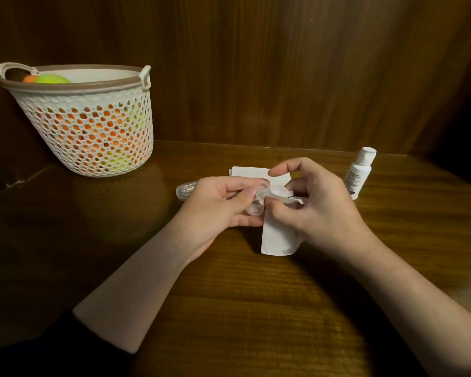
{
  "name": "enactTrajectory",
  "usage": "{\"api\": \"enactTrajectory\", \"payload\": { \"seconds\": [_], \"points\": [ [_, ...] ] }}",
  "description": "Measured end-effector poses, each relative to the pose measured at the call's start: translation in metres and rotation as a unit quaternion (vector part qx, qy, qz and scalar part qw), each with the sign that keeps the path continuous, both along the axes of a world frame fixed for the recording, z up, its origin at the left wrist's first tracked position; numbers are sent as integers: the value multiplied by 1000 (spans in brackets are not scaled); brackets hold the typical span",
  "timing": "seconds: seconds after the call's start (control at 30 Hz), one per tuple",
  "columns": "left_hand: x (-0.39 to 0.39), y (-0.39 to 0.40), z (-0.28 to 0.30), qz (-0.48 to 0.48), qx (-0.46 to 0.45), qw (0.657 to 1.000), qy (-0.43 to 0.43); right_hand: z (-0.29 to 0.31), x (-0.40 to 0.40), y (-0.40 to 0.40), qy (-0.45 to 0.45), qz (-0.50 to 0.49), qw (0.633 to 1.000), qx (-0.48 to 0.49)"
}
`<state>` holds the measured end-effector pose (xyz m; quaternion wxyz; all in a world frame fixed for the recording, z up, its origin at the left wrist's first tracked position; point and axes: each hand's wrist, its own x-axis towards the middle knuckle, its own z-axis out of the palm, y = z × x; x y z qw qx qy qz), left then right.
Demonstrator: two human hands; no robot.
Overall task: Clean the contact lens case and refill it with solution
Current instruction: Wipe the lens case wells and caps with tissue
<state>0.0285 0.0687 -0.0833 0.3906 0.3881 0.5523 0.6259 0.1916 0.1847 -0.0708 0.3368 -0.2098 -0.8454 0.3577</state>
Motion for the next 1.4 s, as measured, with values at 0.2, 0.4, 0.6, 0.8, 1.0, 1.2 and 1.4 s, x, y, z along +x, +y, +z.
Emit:
{"api": "enactTrajectory", "payload": {
  "seconds": [0.2,0.4,0.6,0.8,1.0,1.2,1.4],
  "points": [
    [0,-1,2,-23,-1,1000,-17,2,2,2,-1,14,1000,-18],
    [1,0,-2,-16,1,1000,-11,-1,0,1,-11,16,1000,-8],
    [0,0,-2,-30,-2,1000,-10,-2,0,4,-9,27,1000,-2],
    [-1,3,-3,-25,6,999,-38,-4,1,6,8,11,1000,21],
    [-7,4,-3,-11,24,999,-46,-6,-2,12,75,-35,997,14],
    [-7,3,0,-4,29,998,-49,-7,-4,12,90,-22,995,-40],
    [-7,3,-2,31,36,999,-25,-8,-2,14,70,-35,996,-37]
  ]
}}
